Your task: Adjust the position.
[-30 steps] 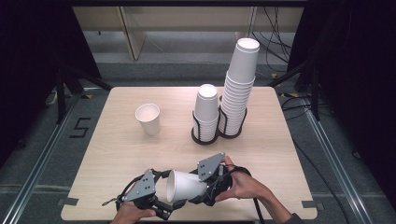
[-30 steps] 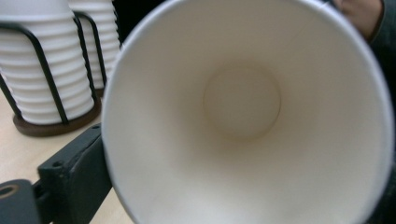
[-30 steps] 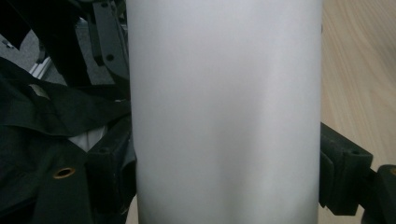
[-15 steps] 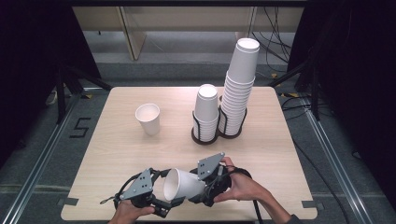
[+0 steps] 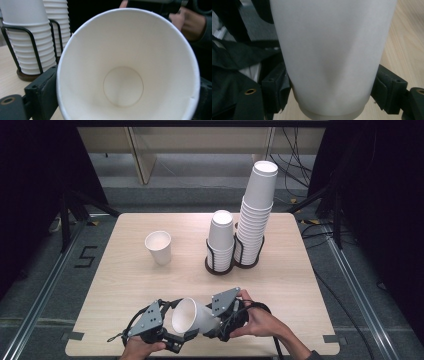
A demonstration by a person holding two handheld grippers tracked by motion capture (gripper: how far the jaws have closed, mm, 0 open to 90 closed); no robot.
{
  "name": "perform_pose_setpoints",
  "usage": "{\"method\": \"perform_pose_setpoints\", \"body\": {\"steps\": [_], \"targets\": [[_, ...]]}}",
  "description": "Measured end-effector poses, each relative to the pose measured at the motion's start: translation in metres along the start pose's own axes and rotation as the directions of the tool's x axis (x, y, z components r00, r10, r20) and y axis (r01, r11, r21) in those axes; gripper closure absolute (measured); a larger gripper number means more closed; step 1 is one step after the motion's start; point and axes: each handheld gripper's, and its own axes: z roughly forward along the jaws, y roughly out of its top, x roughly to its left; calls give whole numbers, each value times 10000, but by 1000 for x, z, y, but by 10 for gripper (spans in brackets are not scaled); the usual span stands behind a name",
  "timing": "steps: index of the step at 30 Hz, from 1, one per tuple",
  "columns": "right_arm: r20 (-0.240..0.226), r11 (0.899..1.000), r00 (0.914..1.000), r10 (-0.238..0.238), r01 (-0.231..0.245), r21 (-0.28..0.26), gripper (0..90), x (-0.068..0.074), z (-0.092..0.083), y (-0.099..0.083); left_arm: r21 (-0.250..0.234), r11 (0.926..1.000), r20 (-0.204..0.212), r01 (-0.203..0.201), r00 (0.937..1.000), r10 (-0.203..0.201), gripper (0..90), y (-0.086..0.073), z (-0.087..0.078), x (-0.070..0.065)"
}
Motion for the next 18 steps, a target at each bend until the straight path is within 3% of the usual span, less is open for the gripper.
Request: {"method": "perform_pose_setpoints", "body": {"steps": [1, 3, 7, 11, 13, 18], "targets": [[-69, 9998, 10000, 29, -31, -210, 256, -1, 0, -1, -302, 9995, -63, 94, 9999, -96, 53, -1, 1, 0], [-335, 9953, 9989, 314, -343, -903, 256, -4, 1, -4, -256, 9989, -270, 401, 9988, -408, 37, -1, 0, 0], [-531, 9903, 9978, 395, -462, -1307, 256, -3, 4, -2, -425, 9969, -177, 667, 9976, -675, 44, -3, 2, -2], [-638, 9913, 9970, 434, -509, -1215, 256, -2, 9, -3, -453, 9960, -157, 772, 9968, -780, 59, -3, 3, -2], [-931, 9868, 9935, 659, -787, -1418, 255, -3, 12, -5, -516, 9936, -85, 1010, 9948, -1015, 75, -2, 1, -1], [-1006, 9831, 9913, 853, -1002, -1532, 252, -4, 16, -7, -432, 9935, 10, 1049, 9945, -1049, 95, -4, 1, 1]]}}
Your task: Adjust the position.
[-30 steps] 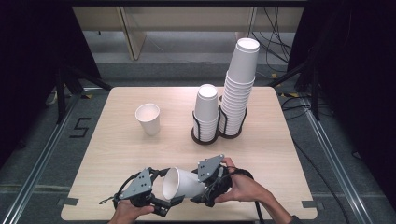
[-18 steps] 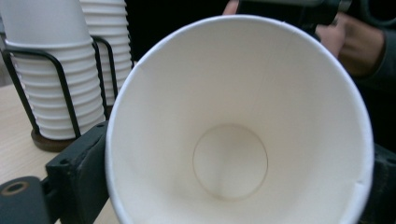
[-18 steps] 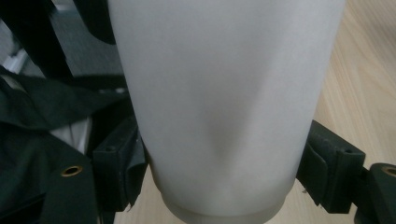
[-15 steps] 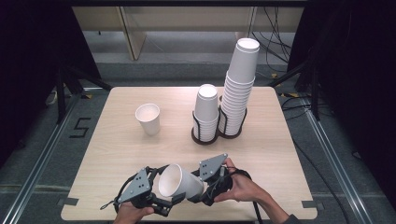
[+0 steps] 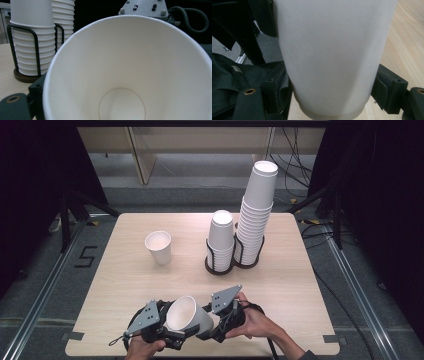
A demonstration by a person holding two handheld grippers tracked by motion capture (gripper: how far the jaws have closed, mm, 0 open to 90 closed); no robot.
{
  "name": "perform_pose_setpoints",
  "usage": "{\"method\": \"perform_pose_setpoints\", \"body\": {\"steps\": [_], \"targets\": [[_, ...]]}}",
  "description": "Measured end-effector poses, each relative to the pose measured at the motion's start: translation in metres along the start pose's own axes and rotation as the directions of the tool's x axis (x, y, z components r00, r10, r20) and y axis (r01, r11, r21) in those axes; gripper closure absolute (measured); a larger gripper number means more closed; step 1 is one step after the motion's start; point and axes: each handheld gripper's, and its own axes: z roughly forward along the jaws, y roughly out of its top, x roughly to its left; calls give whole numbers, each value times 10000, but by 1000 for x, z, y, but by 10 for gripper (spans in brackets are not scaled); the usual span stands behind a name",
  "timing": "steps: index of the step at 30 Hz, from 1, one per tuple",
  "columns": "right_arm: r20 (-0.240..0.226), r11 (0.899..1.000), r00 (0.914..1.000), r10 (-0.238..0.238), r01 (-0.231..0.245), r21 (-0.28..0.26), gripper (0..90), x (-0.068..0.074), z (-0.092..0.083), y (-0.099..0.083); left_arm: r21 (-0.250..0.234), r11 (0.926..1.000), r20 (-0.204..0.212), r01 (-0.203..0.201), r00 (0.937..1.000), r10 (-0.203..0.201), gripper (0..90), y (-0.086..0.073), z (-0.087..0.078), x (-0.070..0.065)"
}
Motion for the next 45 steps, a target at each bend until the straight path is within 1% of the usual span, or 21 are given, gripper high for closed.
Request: {"method": "perform_pose_setpoints", "body": {"steps": [2, 4, 5, 6, 8, 9, 11, 12, 18, 19, 20, 25, 29, 33, 35, 38, 41, 42, 43, 44, 45], "targets": [[81, 9999, 9999, 101, -102, 136, 247, 1, 1, 0, 110, 9999, -3, 26, 10000, -26, 118, 0, 1, 0], [513, 9988, 9985, 193, -215, 431, 236, 2, 3, 1, 314, 9993, -125, -201, 9997, 205, 144, -1, 1, 0], [862, 9977, 9963, -1, -57, 681, 220, 3, 3, 2, 349, 9990, -150, -275, 9995, 281, 144, -1, 2, 0], [1012, 9972, 9948, -73, -4, 754, 214, 5, 3, 3, 356, 9990, -149, -278, 9995, 284, 144, -1, 2, 0], [1073, 9968, 9942, -74, -13, 805, 210, 6, 3, 5, 350, 9990, -183, -286, 9994, 292, 145, 0, 2, -1], [1350, 9950, 9906, -198, 63, 998, 194, 8, 3, 7, 293, 9988, -195, -381, 9991, 387, 146, 0, 3, -1], [1370, 9943, 9904, -167, 20, 1069, 198, 8, 3, 8, 255, 9990, -171, -363, 9992, 367, 146, 0, 3, -1], [1553, 9935, 9877, -208, 30, 1139, 198, 9, 2, 9, 415, 9983, -321, -403, 9986, 417, 146, 1, 1, 0], [1545, 9933, 9874, -347, 171, 1140, 251, 12, 5, 10, 278, 9994, -230, -200, 9995, 206, 135, 1, 2, 1], [1462, 9940, 9890, -242, 82, 1095, 253, 13, 6, 9, 475, 9986, -290, -218, 9993, 232, 135, 1, 2, 0], [1345, 9945, 9907, -224, 83, 1049, 255, 13, 8, 9, 459, 9987, -296, -233, 9993, 247, 129, 1, 2, 0], [897, 9987, 9957, 245, -283, 422, 258, 11, 10, 7, 57, 10000, -364, -21, 9993, 23, 116, 2, 1, -1], [977, 9994, 9951, 158, -187, 289, 257, 11, 9, 7, 109, 9999, -379, -60, 9993, 64, 120, 2, 0, -1], [1068, 9987, 9938, 312, -352, 356, 251, 11, 10, 6, 153, 9997, -480, -216, 9986, 223, 140, 3, -1, 0], [1315, 9983, 9903, 446, -492, 323, 219, 8, 6, 4, 124, 9993, -829, -343, 9959, 352, 146, 5, -5, 3], [1562, 9976, 9860, 579, -629, 276, 213, 6, 1, 3, 199, 9992, -1094, -337, 9934, 357, 147, 6, -7, 6], [1895, 9973, 9800, 609, -678, 298, 216, 3, -6, 0, 415, 9981, -1643, -463, 9850, 526, 147, 6, -11, 13], [1985, 9969, 9777, 686, -750, 246, 220, 2, -8, -1, 349, 9981, -1715, -506, 9836, 559, 147, 5, -11, 15], [2031, 9970, 9769, 660, -730, 268, 222, 1, -10, -2, 561, 9973, -1914, -468, 9799, 567, 147, 5, -13, 16], [2248, 9964, 9718, 716, -802, 292, 225, 0, -14, -5, 602, 9975, -2205, -379, 9741, 503, 147, 5, -14, 20], [2248, 9964, 9718, 716, -802, 292, 225, 0, -14, -5, 602, 9975, -2205, -379, 9741, 503, 147, 5, -14, 20]]}}
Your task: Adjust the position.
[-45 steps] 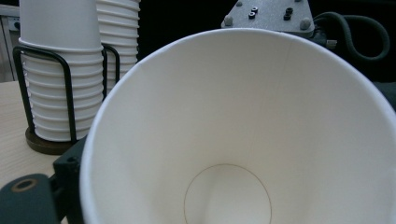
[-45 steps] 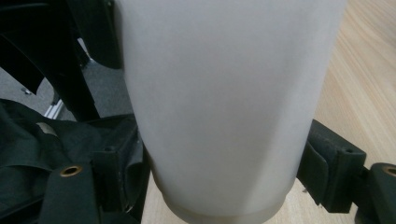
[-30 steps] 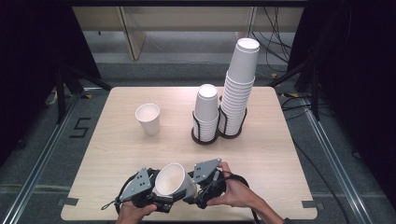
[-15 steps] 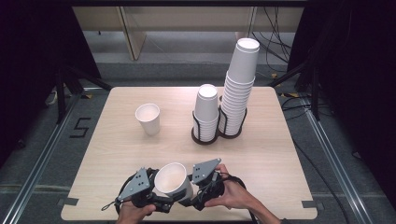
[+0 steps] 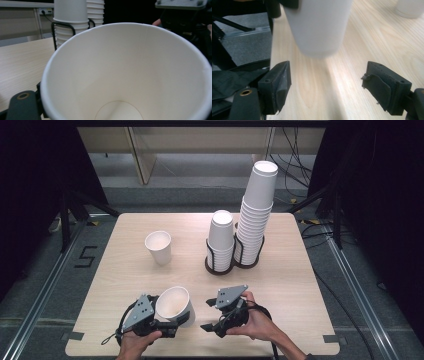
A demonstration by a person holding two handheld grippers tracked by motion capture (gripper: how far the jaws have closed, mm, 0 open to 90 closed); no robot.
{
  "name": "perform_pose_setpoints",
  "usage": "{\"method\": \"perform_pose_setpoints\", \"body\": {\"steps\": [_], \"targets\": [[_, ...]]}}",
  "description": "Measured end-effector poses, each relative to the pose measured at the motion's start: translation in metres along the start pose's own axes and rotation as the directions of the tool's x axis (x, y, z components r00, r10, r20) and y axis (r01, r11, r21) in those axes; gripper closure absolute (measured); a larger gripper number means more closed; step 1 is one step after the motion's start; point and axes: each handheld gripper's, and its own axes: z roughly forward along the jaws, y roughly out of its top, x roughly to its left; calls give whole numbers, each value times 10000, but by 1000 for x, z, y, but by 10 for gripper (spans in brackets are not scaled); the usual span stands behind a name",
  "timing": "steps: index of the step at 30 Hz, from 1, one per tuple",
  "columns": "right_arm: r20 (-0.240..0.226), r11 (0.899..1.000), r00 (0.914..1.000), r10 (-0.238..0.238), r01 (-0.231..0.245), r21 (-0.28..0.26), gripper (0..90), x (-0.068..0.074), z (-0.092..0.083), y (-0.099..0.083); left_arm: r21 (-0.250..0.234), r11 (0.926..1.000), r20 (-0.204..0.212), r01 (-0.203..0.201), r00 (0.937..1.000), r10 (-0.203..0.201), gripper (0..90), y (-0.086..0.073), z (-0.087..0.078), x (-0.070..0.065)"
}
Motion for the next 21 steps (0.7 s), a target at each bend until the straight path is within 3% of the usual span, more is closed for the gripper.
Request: {"method": "perform_pose_setpoints", "body": {"steps": [1, 8, 9, 12, 20, 21], "targets": [[74, 10000, 10000, 40, -40, 19, 226, -1, -1, -1, -155, 9999, -6, -61, 10000, 61, 147, -1, 1, 3], [367, 9994, 9989, 297, -303, 158, 239, -4, -6, -11, 282, 9992, -1146, -269, 9930, 299, 145, -2, -3, 14], [493, 9992, 9982, 350, -359, 179, 235, -6, -7, -14, 335, 9990, -1491, -295, 9882, 341, 144, -3, -4, 18], [569, 9990, 9976, 384, -395, 185, 235, -7, -9, -15, 409, 9986, -1758, -340, 9836, 407, 144, -4, -5, 22], [889, 9979, 9944, 564, -591, 279, 229, -8, -15, -23, 487, 9985, -2829, -246, 9584, 374, 143, -7, -9, 38], [889, 9979, 9944, 564, -591, 279, 229, -8, -15, -23, 487, 9985, -2829, -246, 9584, 374, 143, -7, -9, 38]]}}
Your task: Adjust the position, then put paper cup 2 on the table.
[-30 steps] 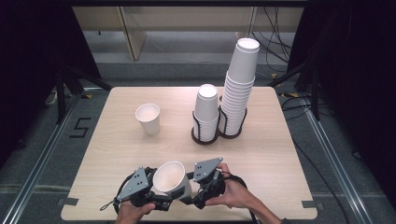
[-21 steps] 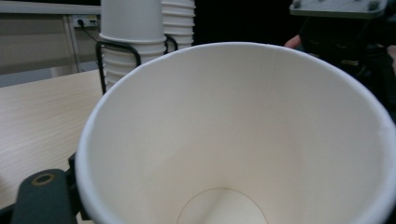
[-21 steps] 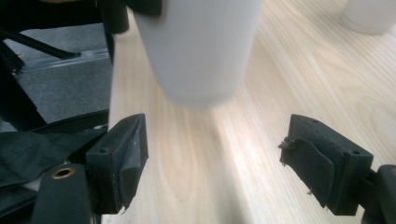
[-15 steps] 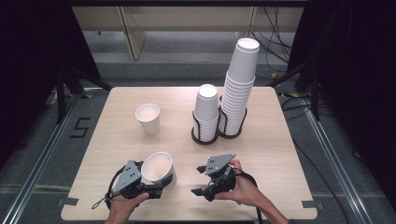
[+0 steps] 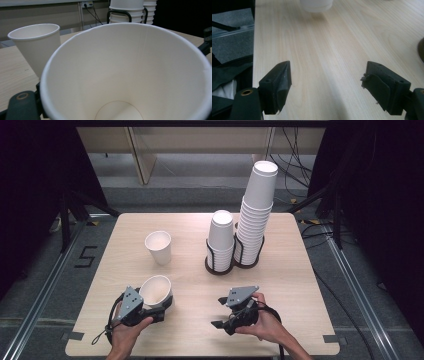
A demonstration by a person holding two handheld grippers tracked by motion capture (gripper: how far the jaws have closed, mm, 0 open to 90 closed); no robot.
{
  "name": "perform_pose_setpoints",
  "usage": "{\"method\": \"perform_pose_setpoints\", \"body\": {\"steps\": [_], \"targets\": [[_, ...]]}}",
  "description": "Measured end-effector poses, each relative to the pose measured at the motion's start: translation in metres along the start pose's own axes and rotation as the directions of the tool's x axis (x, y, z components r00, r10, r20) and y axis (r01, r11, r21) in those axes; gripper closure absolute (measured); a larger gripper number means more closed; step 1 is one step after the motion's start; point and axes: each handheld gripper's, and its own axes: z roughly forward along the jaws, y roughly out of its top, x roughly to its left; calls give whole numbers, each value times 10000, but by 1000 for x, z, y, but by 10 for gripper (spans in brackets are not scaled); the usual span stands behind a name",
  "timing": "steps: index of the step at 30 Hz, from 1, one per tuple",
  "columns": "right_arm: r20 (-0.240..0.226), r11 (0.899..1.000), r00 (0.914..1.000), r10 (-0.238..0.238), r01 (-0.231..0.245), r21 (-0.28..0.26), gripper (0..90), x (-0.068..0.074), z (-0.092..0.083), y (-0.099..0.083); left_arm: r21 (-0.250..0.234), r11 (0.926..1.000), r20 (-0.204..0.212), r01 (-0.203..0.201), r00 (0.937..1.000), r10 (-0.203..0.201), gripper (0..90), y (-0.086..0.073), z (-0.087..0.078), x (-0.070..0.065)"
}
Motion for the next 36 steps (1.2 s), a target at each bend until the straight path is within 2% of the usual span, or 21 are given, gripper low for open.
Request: {"method": "perform_pose_setpoints", "body": {"steps": [5, 18, 24, 36], "targets": [[210, 9999, 9997, 90, -91, 48, 223, 0, -2, -5, 242, 9997, -507, 31, 9987, -18, 142, -3, 1, 10], [494, 9994, 9981, 356, -357, 9, 211, -1, -10, -16, 322, 9995, -1132, 9, 9936, 27, 142, -11, 4, 30], [729, 9989, 9965, 411, -425, 177, 208, -2, -11, -20, 251, 9997, -1296, 17, 9916, 16, 141, -13, 4, 36], [971, 9979, 9932, 635, -647, 93, 191, -6, -14, -26, 278, 9996, -1574, 109, 9875, -64, 141, -13, 8, 46]]}}
